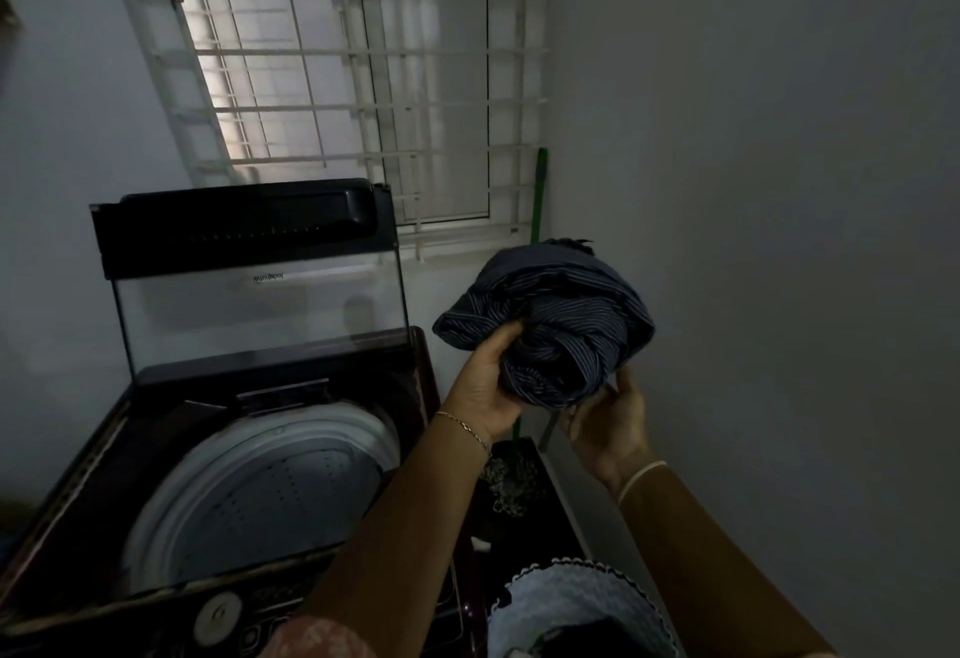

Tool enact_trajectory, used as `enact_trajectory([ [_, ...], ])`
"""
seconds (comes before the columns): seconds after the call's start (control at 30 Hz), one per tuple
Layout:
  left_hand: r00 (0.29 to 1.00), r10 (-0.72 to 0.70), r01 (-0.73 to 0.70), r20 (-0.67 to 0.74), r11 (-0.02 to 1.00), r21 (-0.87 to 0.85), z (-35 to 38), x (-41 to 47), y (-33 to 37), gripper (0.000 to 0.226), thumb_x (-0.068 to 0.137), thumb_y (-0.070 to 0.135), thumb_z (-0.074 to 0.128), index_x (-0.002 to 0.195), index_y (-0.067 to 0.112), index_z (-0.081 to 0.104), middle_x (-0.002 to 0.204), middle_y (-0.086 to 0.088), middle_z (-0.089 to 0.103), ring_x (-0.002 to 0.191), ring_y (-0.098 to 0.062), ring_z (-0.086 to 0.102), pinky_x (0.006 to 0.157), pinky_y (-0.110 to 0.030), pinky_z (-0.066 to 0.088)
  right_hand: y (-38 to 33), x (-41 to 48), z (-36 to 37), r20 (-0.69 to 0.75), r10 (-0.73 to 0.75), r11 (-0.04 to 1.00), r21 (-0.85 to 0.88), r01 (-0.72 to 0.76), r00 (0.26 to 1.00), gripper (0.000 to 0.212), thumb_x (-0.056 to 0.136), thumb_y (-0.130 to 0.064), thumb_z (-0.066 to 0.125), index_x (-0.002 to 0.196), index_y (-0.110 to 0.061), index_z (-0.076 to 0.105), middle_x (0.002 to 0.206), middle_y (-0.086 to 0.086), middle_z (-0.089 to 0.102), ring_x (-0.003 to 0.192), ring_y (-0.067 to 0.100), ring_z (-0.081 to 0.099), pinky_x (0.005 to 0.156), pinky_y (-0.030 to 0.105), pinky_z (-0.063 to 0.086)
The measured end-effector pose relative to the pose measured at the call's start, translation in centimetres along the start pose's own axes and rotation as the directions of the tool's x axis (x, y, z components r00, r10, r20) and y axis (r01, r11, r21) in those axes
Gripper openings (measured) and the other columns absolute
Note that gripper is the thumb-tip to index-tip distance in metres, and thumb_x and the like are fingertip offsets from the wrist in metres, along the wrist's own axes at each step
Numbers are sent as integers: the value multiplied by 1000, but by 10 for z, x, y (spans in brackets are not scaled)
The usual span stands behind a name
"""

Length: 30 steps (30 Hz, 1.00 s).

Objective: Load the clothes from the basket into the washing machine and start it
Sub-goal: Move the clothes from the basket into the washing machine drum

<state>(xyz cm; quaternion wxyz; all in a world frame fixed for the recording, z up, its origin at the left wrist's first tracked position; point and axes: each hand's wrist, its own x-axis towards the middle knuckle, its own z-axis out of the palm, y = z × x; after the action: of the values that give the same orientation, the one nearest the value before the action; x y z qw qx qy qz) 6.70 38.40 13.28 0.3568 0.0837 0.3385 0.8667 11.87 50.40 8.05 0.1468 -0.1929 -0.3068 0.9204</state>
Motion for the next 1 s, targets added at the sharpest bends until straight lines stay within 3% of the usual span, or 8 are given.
enact_trajectory([
  [0.07, 999, 15, -15, -34, 1000, 7, -7, -3, -1, 29, 92, 18, 54, 117, 7, 63, 115, -13, 67, 107, -28, 61, 99, -42, 46, 2, -6, 8, 48, 12, 999, 30, -14, 999, 51, 100, -46, 33, 129, -12, 56, 121, 11, 65, 104, 25, 62, 85, 33, 57],
  [0.17, 994, 27, -27, -108, 1000, -3, -19, -8, -2, 39, 90, 16, 58, 127, 4, 58, 125, -16, 62, 108, -29, 61, 93, -42, 49, 7, -13, 19, 106, 48, 998, 33, -52, 993, 48, 102, -37, 29, 126, -7, 58, 123, 16, 65, 111, 30, 61, 87, 37, 57],
  [0.27, 984, 20, -19, -179, 1000, 6, -31, -17, -2, 36, 89, 18, 60, 123, 7, 61, 118, -14, 66, 101, -28, 63, 83, -43, 53, 18, -14, 26, 109, 88, 996, 13, -90, 990, 50, 101, -37, 29, 128, -5, 57, 123, 17, 64, 115, 32, 60, 93, 40, 53],
  [0.47, 971, 88, -106, -220, 992, -70, -65, -38, 10, 31, 88, 12, 61, 119, 5, 63, 114, -14, 68, 106, -29, 62, 103, -47, 43, 56, -8, 51, 112, 126, 985, 103, -138, 986, 55, 101, -45, 29, 129, -6, 56, 122, 20, 64, 114, 36, 60, 92, 44, 53],
  [0.63, 963, 139, -166, -233, 981, -101, -107, -58, 44, 22, 90, 6, 58, 110, 7, 66, 99, -9, 73, 96, -25, 66, 89, -39, 52, 100, -7, 90, 142, 142, 971, 173, -165, 980, 60, 97, -55, 32, 123, -8, 60, 122, 21, 64, 115, 38, 59, 98, 50, 48],
  [0.73, 928, 249, -241, -275, 968, 61, -142, -70, 70, 33, 84, 5, 64, 117, 10, 64, 107, -6, 72, 97, -20, 68, 78, -34, 57, 133, -9, 118, 158, 157, 966, 182, -185, 975, 61, 95, -56, 37, 124, -8, 60, 122, 20, 64, 115, 37, 58, 100, 49, 47],
  [0.9, 831, 421, -289, -363, 885, 364, -212, -86, 112, 100, 57, 24, 89, 143, 19, 37, 133, -2, 59, 119, -17, 59, 101, -39, 48, 194, -1, 153, 109, 166, 974, 140, -180, 980, 64, 91, -61, 40, 131, -14, 57, 129, 17, 60, 118, 37, 57, 103, 49, 44],
  [1.0, 826, 436, -278, -358, 867, 414, -246, -102, 134, 92, 58, 23, 90, 138, 16, 46, 129, -3, 61, 117, -18, 60, 102, -43, 47, 226, 2, 173, 109, 198, 970, 120, -211, 974, 60, 92, -60, 38, 126, -15, 60, 122, 17, 64, 113, 36, 59, 90, 45, 52],
])
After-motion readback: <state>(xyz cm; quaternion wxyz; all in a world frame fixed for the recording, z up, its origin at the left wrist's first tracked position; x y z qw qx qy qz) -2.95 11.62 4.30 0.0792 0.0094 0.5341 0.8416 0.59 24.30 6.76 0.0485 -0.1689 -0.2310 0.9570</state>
